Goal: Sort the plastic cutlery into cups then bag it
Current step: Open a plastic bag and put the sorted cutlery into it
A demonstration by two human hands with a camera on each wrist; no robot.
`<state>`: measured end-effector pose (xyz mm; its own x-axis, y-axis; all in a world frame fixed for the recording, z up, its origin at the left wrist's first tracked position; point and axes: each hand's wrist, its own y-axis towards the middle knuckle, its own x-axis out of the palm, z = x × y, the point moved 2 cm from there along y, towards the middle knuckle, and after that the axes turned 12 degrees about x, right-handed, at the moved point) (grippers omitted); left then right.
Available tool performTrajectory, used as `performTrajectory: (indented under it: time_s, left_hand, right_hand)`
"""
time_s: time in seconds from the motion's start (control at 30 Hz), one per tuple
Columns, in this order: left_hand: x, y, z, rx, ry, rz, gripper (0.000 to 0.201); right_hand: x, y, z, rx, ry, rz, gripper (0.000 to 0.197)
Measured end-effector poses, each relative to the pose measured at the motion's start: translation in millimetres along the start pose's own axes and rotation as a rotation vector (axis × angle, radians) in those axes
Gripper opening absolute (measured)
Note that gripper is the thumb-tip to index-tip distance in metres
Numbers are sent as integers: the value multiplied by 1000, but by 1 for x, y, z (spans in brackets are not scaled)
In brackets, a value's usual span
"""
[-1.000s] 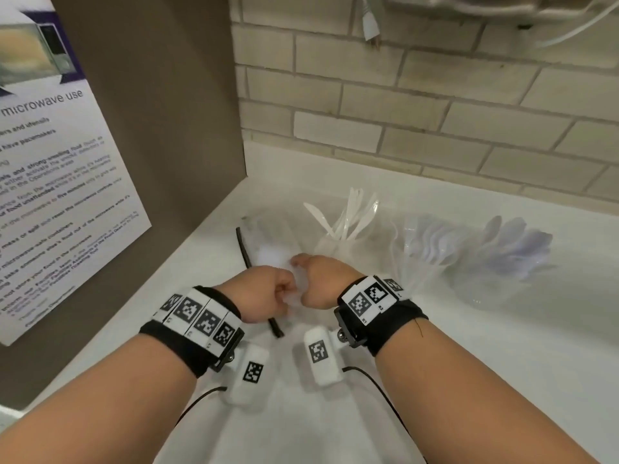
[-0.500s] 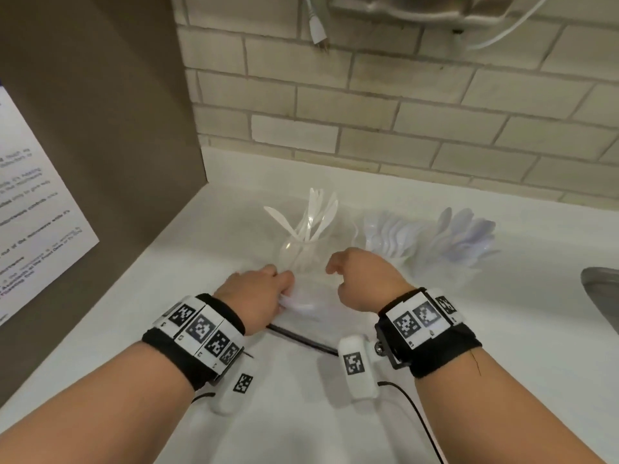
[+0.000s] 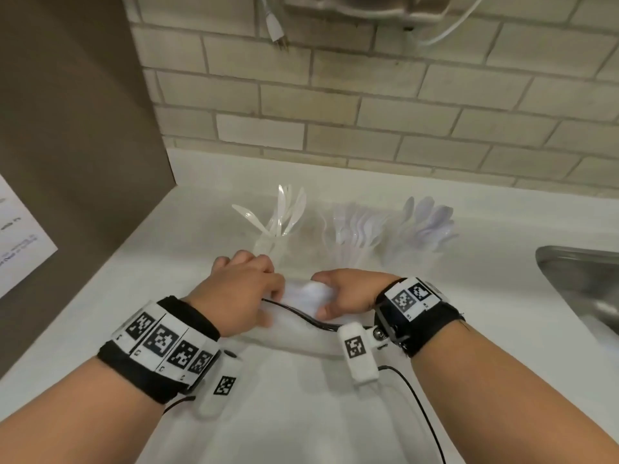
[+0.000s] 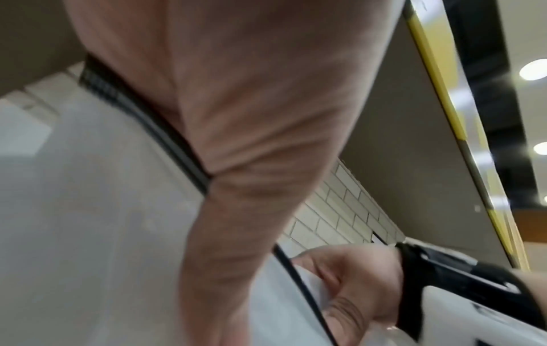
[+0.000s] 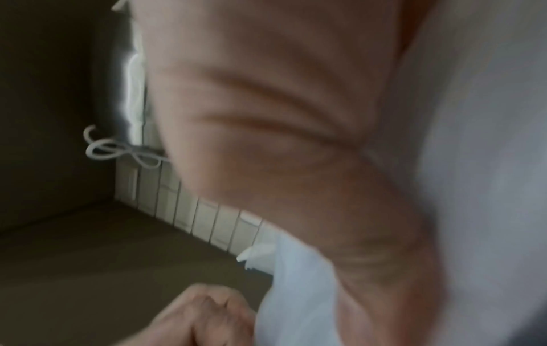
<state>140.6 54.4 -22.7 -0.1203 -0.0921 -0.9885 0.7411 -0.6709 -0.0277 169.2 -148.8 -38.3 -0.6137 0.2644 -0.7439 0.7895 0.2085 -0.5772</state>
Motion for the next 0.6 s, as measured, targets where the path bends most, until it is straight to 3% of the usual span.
performTrajectory:
  time_s: [0.07, 0.13, 0.2, 0.33, 0.47, 0.6]
  left_hand:
    - [-8, 1, -3, -42, -31, 63, 13]
    - [-20, 1, -6, -81, -147, 145, 14]
    - [-34, -1, -3, -89, -197, 279, 19]
    - [-56, -9, -3, -122, -317, 450, 22]
    - [-70, -19, -19, -185, -726, 576, 22]
    - [-73, -14, -14, -188, -945, 706, 28]
  right_hand:
    - [-4, -5, -6, -45, -31, 140, 50]
    - [-14, -18, -19, -160, 83, 272, 52]
    - [-23, -34, -34, -240, 167, 294, 46]
    - [-40, -57, -50, -299, 103, 372, 10]
    - [-63, -74, -35, -256, 146, 367, 7]
    - [-70, -78, -48, -315, 260, 520, 4]
